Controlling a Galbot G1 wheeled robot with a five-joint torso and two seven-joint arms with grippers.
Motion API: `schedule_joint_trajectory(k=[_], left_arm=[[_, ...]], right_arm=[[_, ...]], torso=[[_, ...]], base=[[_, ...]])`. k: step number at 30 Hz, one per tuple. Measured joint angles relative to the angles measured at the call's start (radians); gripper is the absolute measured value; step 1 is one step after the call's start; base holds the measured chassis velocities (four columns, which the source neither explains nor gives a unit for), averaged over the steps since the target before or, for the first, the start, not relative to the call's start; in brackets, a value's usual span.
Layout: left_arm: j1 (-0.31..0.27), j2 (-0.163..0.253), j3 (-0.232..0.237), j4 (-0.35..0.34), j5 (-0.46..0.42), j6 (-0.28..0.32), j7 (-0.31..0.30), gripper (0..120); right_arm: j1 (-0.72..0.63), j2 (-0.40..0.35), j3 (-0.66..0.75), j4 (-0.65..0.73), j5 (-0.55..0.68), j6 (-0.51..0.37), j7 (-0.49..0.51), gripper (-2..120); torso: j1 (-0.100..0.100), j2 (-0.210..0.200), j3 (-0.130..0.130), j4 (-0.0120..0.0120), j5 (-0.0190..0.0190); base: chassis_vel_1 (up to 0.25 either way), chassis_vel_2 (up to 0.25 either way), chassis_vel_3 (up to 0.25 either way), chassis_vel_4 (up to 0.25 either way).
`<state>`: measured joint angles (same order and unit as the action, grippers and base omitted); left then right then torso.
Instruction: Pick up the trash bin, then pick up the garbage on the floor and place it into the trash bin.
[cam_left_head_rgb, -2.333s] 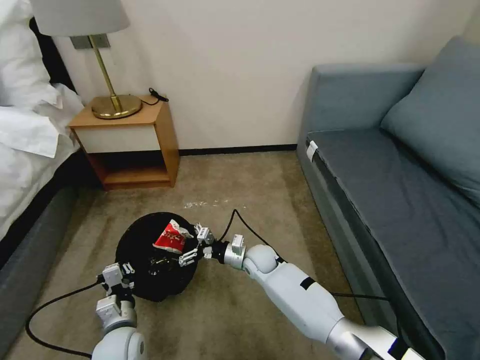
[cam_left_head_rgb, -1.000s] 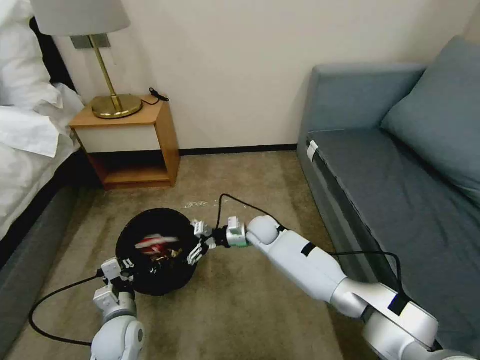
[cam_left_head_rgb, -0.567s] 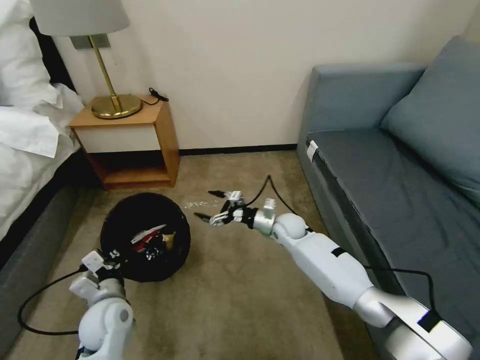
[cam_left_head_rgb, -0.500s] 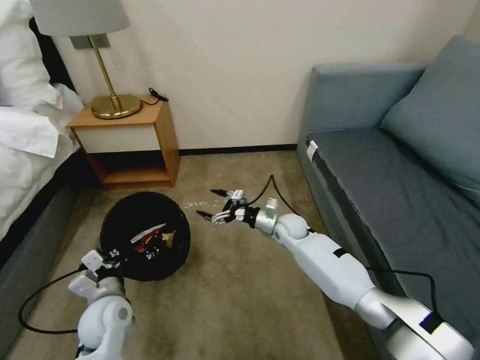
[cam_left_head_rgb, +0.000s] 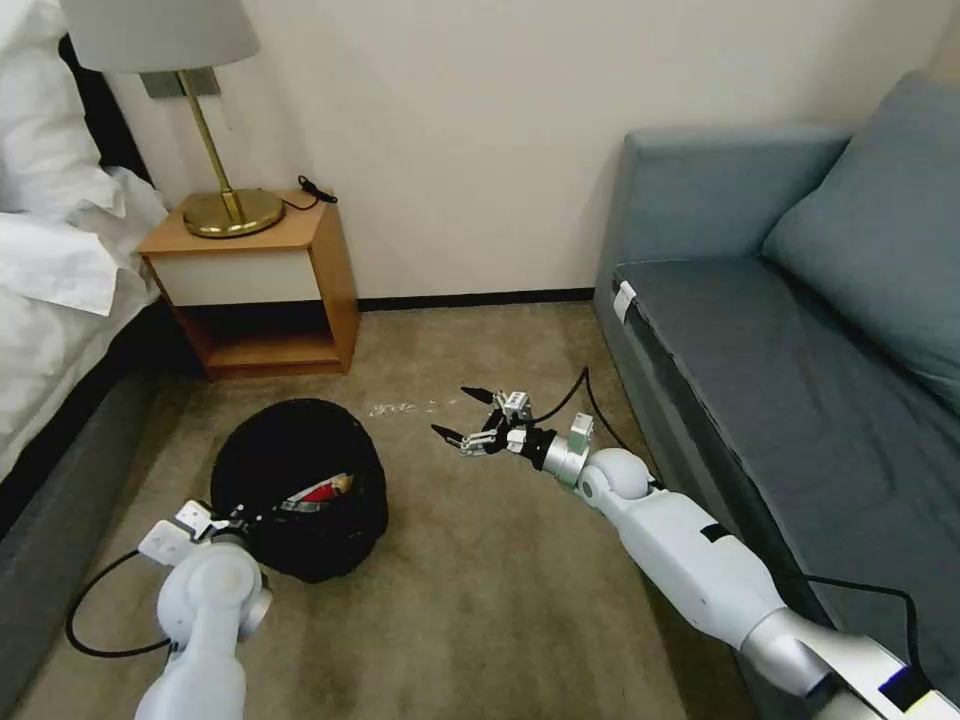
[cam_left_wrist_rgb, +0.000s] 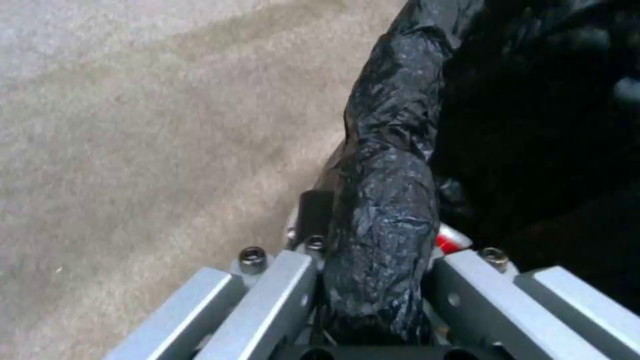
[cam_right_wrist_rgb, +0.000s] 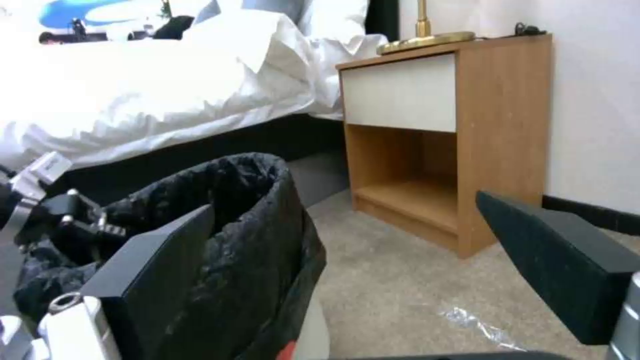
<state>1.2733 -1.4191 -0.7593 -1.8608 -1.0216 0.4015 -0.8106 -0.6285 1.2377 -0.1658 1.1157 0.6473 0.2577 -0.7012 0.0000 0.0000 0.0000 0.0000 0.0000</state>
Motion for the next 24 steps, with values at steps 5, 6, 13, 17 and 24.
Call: schedule_joint_trajectory(k=[5, 6, 13, 17, 24], left_arm=[[-0.005, -0.001, 0.004, -0.001, 0.018, 0.002, 0.03, 26], [-0.005, 0.0, 0.005, -0.004, 0.034, 0.008, 0.043, 31], [0.014, 0.005, 0.009, -0.024, 0.165, -0.013, 0.11, 54], [0.043, 0.006, 0.014, -0.051, 0.315, -0.068, 0.185, 68], [0.164, 0.031, 0.035, -0.126, 0.506, -0.287, 0.42, 92]], right_arm=[[-0.006, -0.006, -0.006, 0.012, -0.008, -0.001, 0.021, 100], [-0.01, -0.011, -0.01, 0.025, -0.011, -0.002, 0.043, 100], [-0.024, -0.022, -0.015, 0.064, -0.012, 0.017, 0.125, 100], [-0.046, -0.03, -0.014, 0.095, -0.02, 0.044, 0.204, 100], [-0.153, -0.034, 0.042, 0.187, -0.02, 0.055, 0.455, 100]], torso=[[0.0, 0.0, 0.0, 0.0, 0.0001], [0.0, 0.0, 0.0, 0.0, 0.0], [0.0, 0.0, 0.0, 0.0001, 0.0], [0.0, 0.0, 0.0, 0.0, 0.0], [0.0, 0.0, 0.0, -0.0001, 0.0003]], base=[[0.0, 0.0, 0.0, 0.0], [0.0, 0.0, 0.0, 0.0], [0.0, 0.0, 0.0, 0.0], [0.0, 0.0, 0.0, 0.0], [0.0, 0.0, 0.0, 0.0]])
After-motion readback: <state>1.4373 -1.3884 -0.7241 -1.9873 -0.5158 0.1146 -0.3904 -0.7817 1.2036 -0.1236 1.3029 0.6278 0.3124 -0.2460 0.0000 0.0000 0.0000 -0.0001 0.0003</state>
